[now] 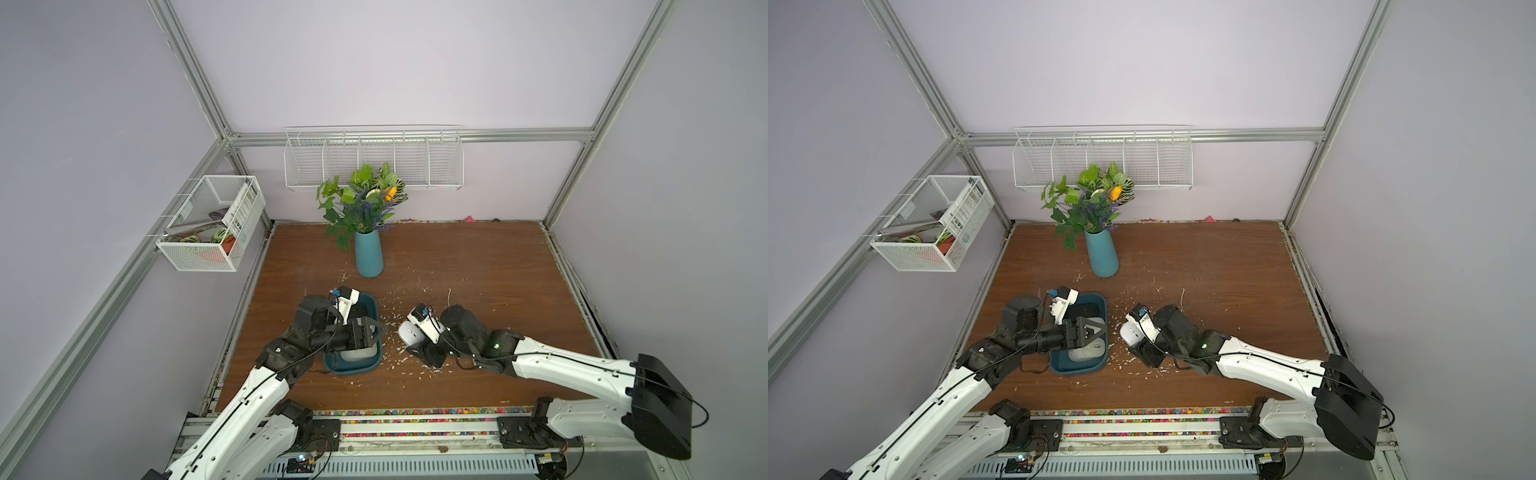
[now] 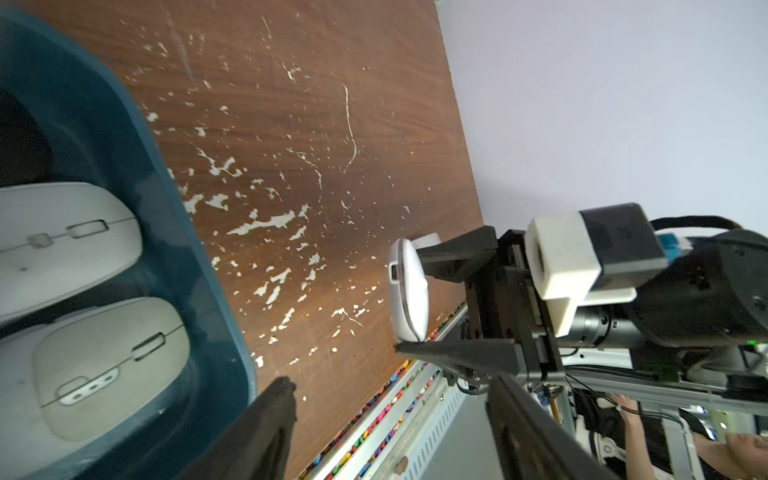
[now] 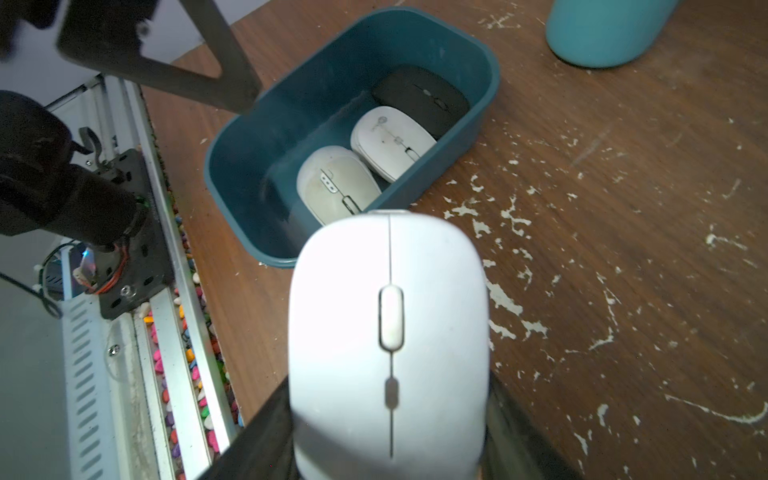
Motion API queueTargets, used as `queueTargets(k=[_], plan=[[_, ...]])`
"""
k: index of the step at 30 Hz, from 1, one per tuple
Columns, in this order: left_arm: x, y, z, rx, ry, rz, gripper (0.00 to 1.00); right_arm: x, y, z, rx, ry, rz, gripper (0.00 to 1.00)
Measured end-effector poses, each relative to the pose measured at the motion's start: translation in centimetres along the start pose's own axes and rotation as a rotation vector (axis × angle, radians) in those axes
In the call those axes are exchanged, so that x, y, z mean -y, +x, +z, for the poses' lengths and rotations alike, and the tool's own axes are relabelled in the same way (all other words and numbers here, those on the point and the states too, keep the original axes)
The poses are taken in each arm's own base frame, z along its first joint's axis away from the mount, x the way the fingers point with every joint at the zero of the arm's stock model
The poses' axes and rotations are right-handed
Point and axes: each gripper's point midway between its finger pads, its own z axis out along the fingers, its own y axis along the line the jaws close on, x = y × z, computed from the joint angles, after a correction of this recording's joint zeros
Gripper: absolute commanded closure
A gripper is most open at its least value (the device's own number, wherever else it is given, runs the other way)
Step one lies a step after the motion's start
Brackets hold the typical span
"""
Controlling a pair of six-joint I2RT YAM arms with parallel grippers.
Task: Put the mouse in the storage box
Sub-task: Pick up the mouse from the center of the board, then place the mouse in the storage box.
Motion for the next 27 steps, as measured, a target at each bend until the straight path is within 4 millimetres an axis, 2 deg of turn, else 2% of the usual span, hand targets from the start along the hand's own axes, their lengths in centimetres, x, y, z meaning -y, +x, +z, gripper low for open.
queueTargets(k=[4,7,10,16,23,27], plan=[[0.7,0.1,0.6,-0.033,0.051,-0.011,0.22,-1.2,0.0,0.0,0.008,-0.027,-0.054,0.69],[0.4,0.3,1.4,-0.056,0.073,-0.032,0.22,-1.4,0.0,-0.1,0.016,-0.033,-0.072,0.69],[-0.3,0.9,2.5,-0.093,0.070,-0.065,0.22,-1.5,0.0,-0.2,0.021,-0.035,-0.081,0.69],[-0.1,2.9,5.2,-0.196,0.082,-0.077,0.22,-1.6,-0.1,-0.2,0.024,-0.038,-0.091,0.69],[-0.3,3.7,7.6,-0.269,0.067,-0.098,0.31,-1.7,0.0,-0.1,0.023,-0.040,-0.097,0.68],[0.2,4.1,8.5,-0.298,0.069,-0.091,0.42,-1.7,0.0,-0.1,0.024,-0.040,-0.098,0.68]])
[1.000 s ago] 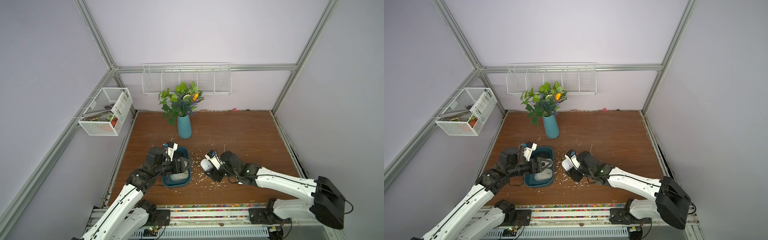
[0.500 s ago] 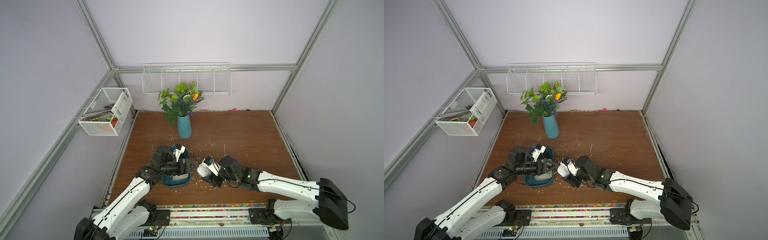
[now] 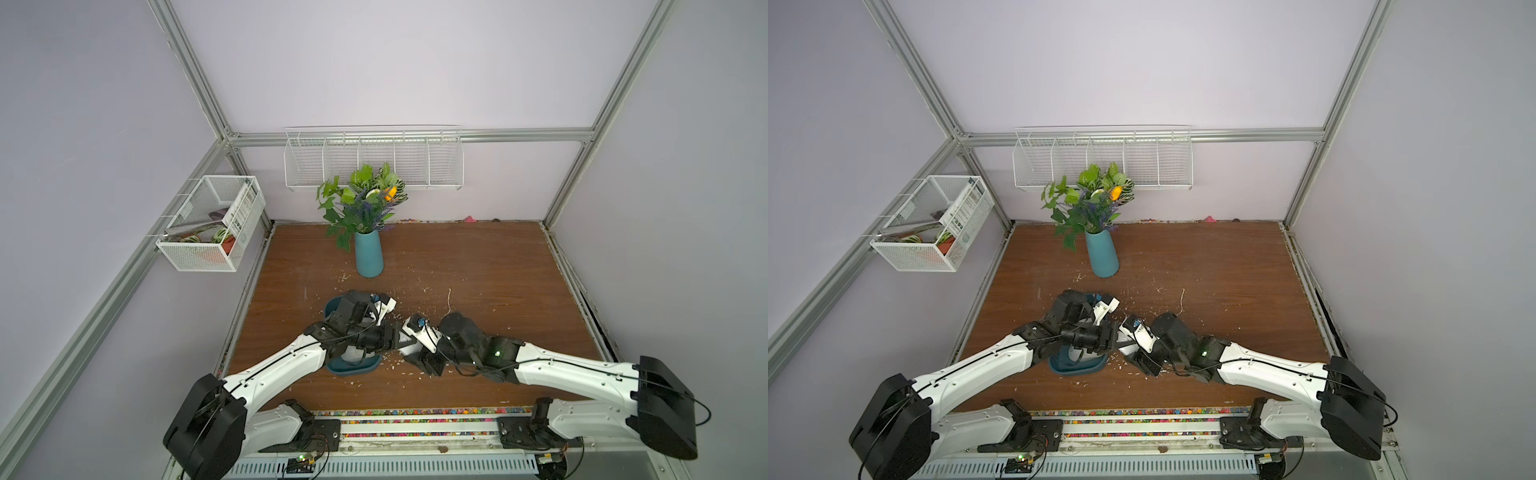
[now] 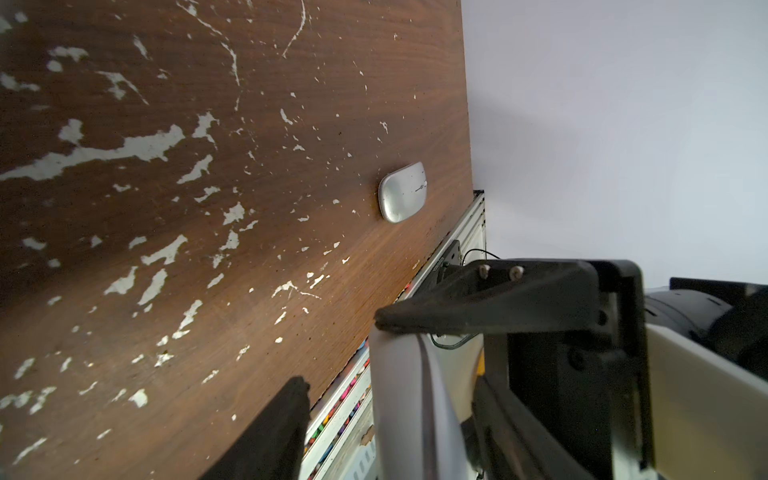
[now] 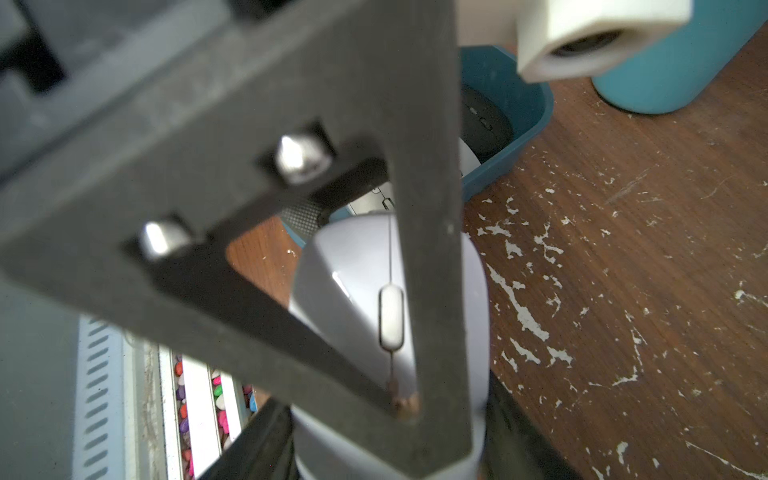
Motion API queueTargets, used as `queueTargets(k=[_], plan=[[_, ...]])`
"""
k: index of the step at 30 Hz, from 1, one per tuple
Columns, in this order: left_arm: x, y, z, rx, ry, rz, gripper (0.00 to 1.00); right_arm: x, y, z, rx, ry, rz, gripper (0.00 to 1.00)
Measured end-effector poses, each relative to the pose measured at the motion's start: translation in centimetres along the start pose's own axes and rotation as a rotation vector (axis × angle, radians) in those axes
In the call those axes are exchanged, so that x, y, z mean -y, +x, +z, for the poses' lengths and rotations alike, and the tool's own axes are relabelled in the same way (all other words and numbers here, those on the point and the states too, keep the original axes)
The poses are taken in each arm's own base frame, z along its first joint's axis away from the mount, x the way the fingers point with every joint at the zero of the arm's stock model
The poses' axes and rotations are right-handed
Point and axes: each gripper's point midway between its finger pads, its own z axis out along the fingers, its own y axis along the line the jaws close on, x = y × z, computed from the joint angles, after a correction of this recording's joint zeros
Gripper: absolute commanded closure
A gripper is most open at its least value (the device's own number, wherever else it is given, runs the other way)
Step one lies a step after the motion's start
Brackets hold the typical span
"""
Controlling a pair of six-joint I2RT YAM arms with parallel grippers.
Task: Put the mouse in the storage box
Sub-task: Place the mouse in the storage box.
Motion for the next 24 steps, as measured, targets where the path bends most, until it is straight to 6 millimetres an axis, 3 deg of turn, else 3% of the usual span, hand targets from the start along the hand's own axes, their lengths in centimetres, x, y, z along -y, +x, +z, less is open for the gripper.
queueTargets(k=[8,13,16,20,24], plan=[[0.4,0.2,0.8,-0.024,0.004,0.010,0.74,0.1,-0.1,0.0,0.004,0.007,-0.005,0.64],[0.2,0.2,0.8,-0.019,-0.009,-0.010,0.90,0.2,0.1,0.0,0.002,0.019,-0.018,0.41],[0.3,0.0,0.5,0.000,-0.017,0.004,0.92,0.3,-0.1,0.0,0.013,0.025,-0.018,0.25],[0.1,-1.1,-1.2,0.074,-0.056,0.006,0.95,0.6,-0.1,-0.6,0.037,0.047,-0.010,0.18],[-1.7,-3.7,-5.1,0.239,-0.142,-0.038,0.95,0.8,0.0,-1.0,0.066,0.064,-0.008,0.18]])
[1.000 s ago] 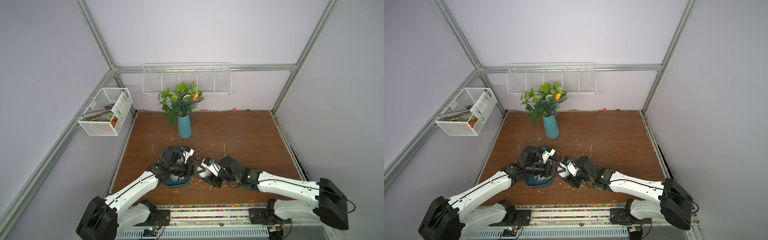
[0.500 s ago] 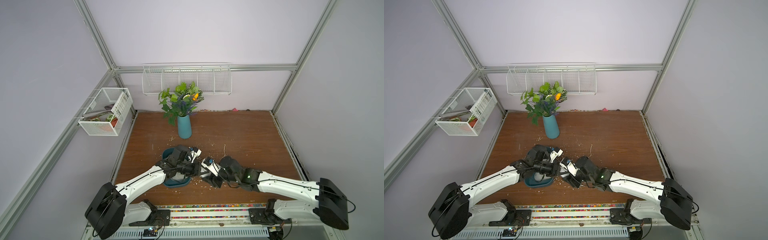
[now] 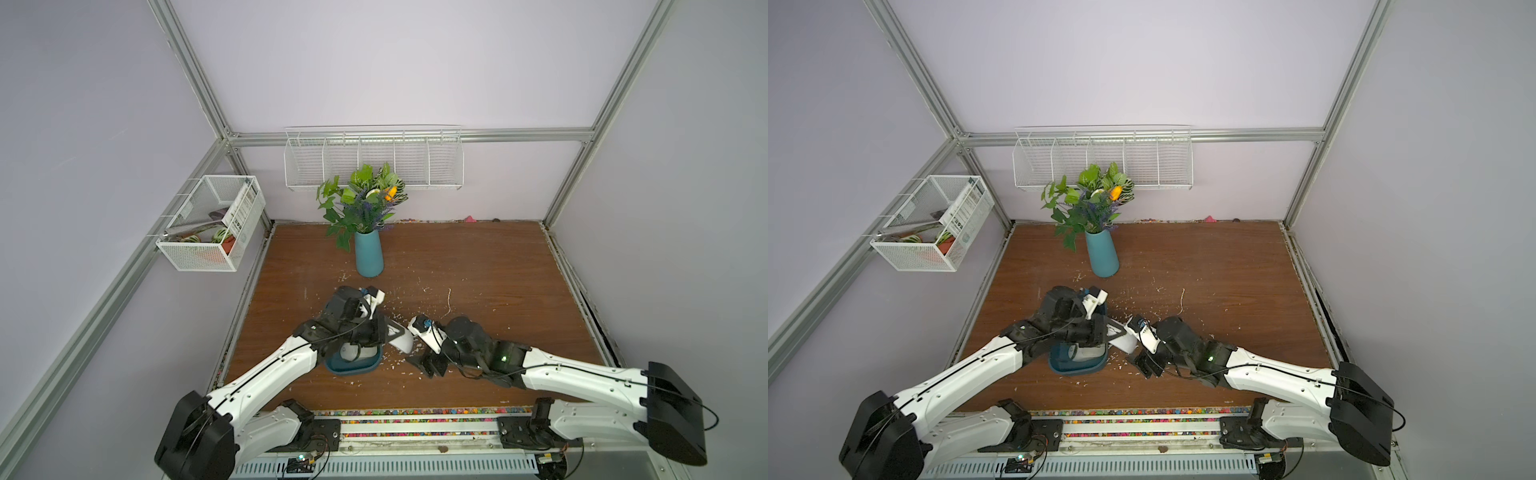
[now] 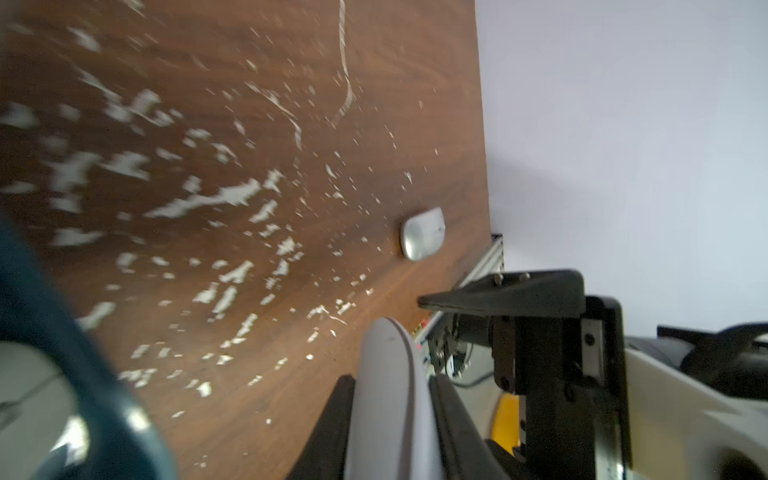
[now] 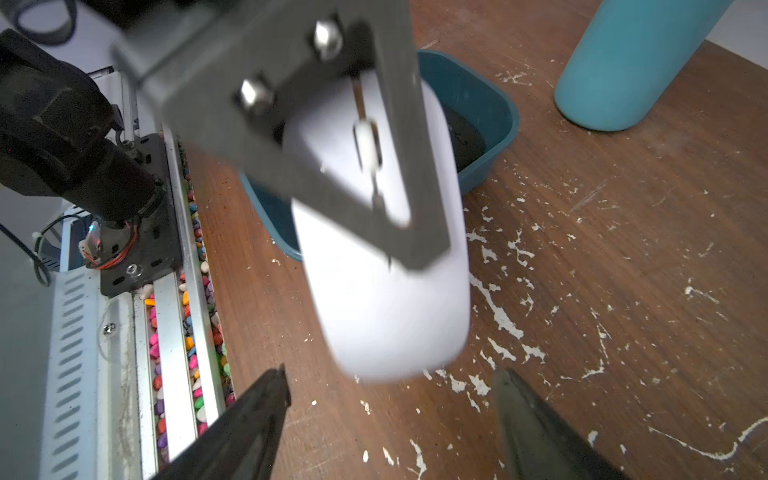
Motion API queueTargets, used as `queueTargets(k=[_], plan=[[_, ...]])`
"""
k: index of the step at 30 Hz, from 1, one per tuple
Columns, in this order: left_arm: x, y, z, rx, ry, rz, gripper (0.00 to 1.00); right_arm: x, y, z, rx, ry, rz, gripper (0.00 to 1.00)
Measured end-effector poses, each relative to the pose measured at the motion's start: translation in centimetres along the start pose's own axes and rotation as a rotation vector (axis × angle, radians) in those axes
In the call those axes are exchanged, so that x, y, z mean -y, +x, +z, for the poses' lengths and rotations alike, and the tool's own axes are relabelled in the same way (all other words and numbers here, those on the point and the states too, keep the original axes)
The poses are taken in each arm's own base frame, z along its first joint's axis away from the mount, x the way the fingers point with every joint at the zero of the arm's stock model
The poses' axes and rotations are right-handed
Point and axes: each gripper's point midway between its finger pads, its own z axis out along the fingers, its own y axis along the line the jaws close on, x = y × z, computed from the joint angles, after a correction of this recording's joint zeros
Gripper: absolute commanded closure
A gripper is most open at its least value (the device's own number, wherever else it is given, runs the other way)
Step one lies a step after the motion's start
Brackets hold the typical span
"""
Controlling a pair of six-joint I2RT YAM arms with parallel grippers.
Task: Put the mouse in the storage box
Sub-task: Place the mouse in the storage box.
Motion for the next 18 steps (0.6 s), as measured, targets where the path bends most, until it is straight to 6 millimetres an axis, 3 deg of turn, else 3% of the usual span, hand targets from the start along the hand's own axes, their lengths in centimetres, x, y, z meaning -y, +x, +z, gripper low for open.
queueTargets(k=[5,9,13,18], plan=[[-2.9,-4.0,-5.0,0.243,-0.125,-0.054,0.95,0.2,-0.2,0.0,0.018,0.009,0.003,0.18],[-5.3,-6.1,-7.1,0.350,-0.193,-0.115,0.93,0.3,-0.2,0.1,0.017,0.016,0.006,0.18],[-7.5,-7.6,-7.4,0.399,-0.225,-0.170,0.93,0.4,0.1,0.3,0.006,0.020,0.010,0.19],[-10.4,-8.7,-5.4,0.377,-0.261,-0.222,0.94,0.6,0.2,0.4,0.003,0.034,0.016,0.19]])
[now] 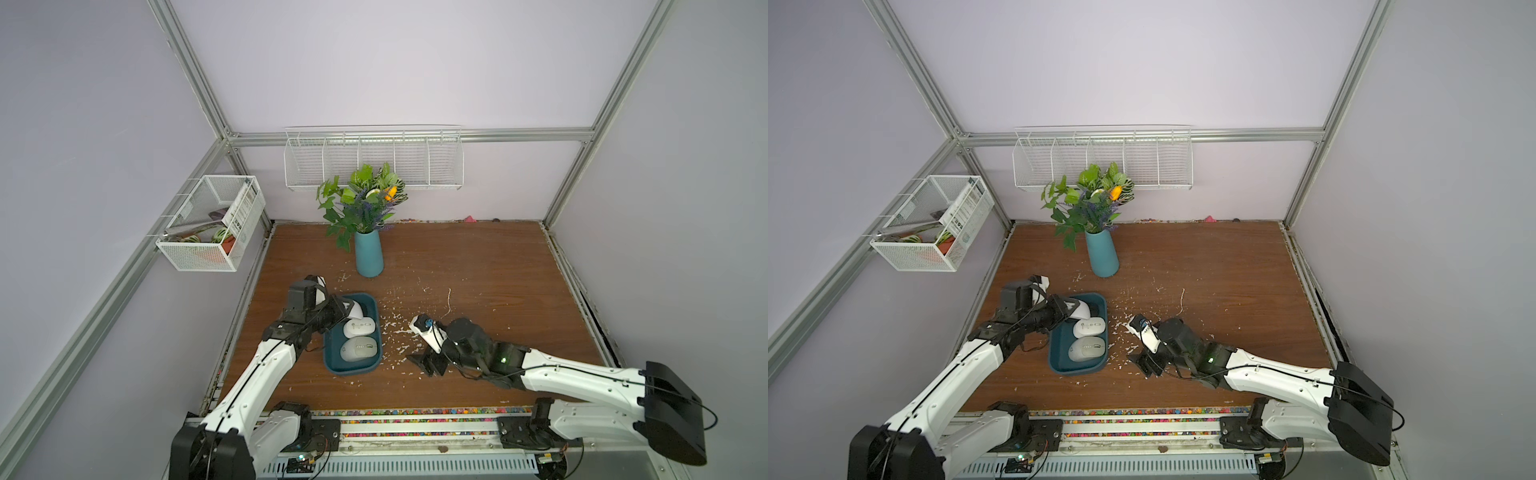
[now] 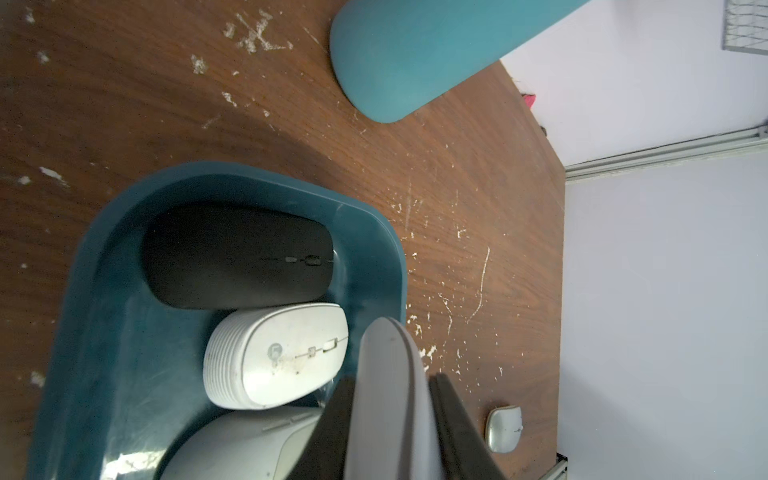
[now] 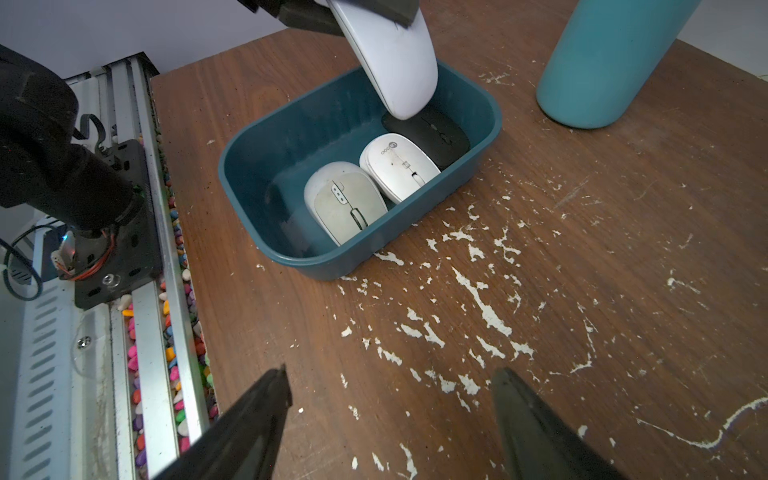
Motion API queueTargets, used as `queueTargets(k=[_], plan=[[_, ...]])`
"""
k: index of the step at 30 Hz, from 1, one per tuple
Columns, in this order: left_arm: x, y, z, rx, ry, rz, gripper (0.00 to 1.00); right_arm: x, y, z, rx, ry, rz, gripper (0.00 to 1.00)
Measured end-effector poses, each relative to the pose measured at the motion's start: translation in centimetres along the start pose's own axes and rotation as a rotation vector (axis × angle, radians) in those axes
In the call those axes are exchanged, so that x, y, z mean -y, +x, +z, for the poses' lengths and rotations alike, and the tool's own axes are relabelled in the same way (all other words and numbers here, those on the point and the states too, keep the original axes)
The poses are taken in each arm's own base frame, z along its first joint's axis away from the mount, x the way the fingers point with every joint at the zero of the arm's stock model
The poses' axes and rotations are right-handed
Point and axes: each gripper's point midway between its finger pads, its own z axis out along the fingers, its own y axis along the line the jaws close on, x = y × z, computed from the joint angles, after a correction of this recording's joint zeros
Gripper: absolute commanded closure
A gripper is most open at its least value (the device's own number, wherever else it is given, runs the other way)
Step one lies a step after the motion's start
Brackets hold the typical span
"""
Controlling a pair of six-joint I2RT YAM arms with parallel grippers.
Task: Put the mouse in the storage box
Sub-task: Place the mouse in the storage box.
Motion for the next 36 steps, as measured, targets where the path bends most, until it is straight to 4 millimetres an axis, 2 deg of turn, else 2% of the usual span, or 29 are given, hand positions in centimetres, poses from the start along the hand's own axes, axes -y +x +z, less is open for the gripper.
queueTargets(k=[7,11,14,18,21,26,30,33,36], plan=[[-2.1,-0.1,3.2,-0.041,-0.046,-0.025,0.92,0.5,0.0,0.0,0.001,0.029,0.012,0.18],[-3.0,0.0,4.5,-0.061,-0.060,-0.031,0.84,0.6,0.0,0.0,0.001,0.036,0.014,0.18],[-3.2,0.1,5.2,-0.072,-0.058,-0.031,0.73,0.7,0.1,0.1,-0.002,0.041,0.017,0.18],[-3.1,0.0,5.6,-0.074,-0.046,-0.016,0.43,0.7,0.2,0.2,-0.009,0.043,0.018,0.19],[-3.3,-0.3,5.4,-0.065,-0.061,-0.015,0.31,0.8,0.3,0.3,-0.013,0.043,0.021,0.18],[-3.5,-1.3,4.0,-0.021,-0.138,-0.017,0.27,0.9,0.5,0.4,-0.017,0.054,0.026,0.17],[-3.2,-2.8,1.5,0.052,-0.210,-0.003,0.26,1.7,0.4,0.3,-0.014,0.095,0.043,0.11],[-2.2,-4.0,-0.9,0.116,-0.236,0.025,0.26,3.2,0.5,0.1,-0.013,0.167,0.093,0.02],[-0.4,-4.5,-3.4,0.163,-0.204,0.074,0.26,6.2,1.0,-0.7,-0.017,0.288,0.192,0.01]])
